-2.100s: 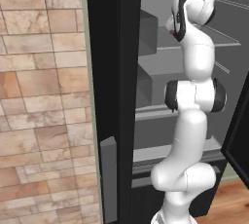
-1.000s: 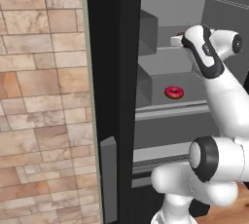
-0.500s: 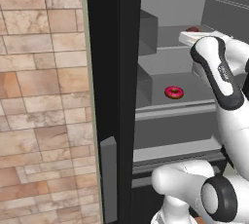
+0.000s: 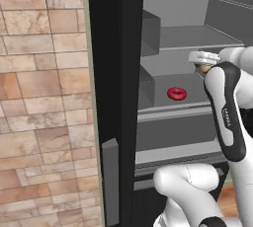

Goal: Place the ketchup and mustard from the counter to the top shelf of the fridge. If the existing items in the fridge are on the top shelf, move them to other shelves.

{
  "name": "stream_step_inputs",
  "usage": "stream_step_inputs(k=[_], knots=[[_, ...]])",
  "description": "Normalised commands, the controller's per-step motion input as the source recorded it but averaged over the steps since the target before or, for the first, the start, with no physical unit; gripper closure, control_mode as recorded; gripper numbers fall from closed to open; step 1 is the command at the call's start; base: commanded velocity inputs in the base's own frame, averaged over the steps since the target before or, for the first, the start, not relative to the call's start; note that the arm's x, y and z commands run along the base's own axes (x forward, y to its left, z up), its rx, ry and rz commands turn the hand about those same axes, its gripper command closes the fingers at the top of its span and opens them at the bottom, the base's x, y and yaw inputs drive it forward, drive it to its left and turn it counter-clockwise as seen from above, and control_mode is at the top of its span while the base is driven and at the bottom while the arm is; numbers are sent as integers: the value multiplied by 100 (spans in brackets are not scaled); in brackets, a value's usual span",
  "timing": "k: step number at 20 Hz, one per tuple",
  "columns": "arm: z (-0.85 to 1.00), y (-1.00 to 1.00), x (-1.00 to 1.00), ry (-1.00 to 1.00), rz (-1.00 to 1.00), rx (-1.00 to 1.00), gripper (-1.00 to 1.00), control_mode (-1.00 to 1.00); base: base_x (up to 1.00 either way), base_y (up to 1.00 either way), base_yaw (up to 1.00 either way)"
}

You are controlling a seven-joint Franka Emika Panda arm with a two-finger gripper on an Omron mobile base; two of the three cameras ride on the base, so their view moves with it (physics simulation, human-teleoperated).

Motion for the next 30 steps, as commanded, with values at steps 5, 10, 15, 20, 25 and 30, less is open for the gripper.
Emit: stream_step_inputs(k=[5,10,15,20,25,30], knots=[[-91,0,-54,61,1,5,100,-100,0,0,0],[-32,-3,0,47,1,10,100,-100,0,0,0],[-17,1,9,13,1,0,100,-100,0,0,0],[-42,-6,43,0,6,-4,100,-100,0,0,0],[-38,-5,62,0,19,-12,100,-100,0,0,0],[-28,0,44,0,26,-11,100,-100,0,0,0]])
